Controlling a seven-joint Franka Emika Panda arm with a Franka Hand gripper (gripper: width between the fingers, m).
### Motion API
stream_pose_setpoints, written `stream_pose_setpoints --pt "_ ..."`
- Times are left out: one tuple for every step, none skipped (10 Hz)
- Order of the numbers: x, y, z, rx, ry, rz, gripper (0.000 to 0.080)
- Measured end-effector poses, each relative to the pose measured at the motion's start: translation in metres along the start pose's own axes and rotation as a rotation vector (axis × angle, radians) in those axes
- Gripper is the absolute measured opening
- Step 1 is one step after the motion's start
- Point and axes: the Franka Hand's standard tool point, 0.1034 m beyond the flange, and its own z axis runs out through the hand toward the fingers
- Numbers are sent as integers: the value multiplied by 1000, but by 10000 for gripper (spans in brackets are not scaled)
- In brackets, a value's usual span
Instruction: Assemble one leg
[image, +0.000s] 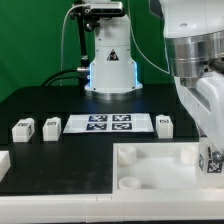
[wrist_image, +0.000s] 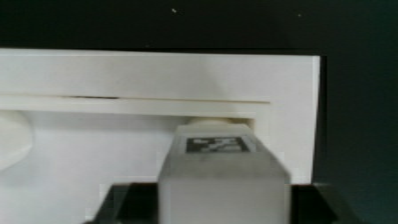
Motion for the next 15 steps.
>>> stream_pose_setpoints --pt "0 0 0 0 0 -51 497" --pt "-4 2 3 -5 1 -148 604" --pt "-7 2 3 -8 6 -291 604" --pt "-6 2 3 -8 11 -441 639" --pt "-5 2 3 -9 10 -557 639" --pt "-5 2 3 -9 10 -630 648" --pt "-5 2 3 -10 10 -768 648" --pt "-3 2 2 -14 16 -893 648" --pt "1 0 1 -35 47 -1091 648" --pt "5 -4 0 -43 85 -1347 648" --pt "5 -5 1 -49 102 -1510 648" --pt "6 -5 2 -56 107 -1595 648" --pt "6 -5 2 -54 107 -1577 621" --pt "6 -5 2 -51 108 -1532 621" --pt "6 -5 2 -49 108 -1491 449"
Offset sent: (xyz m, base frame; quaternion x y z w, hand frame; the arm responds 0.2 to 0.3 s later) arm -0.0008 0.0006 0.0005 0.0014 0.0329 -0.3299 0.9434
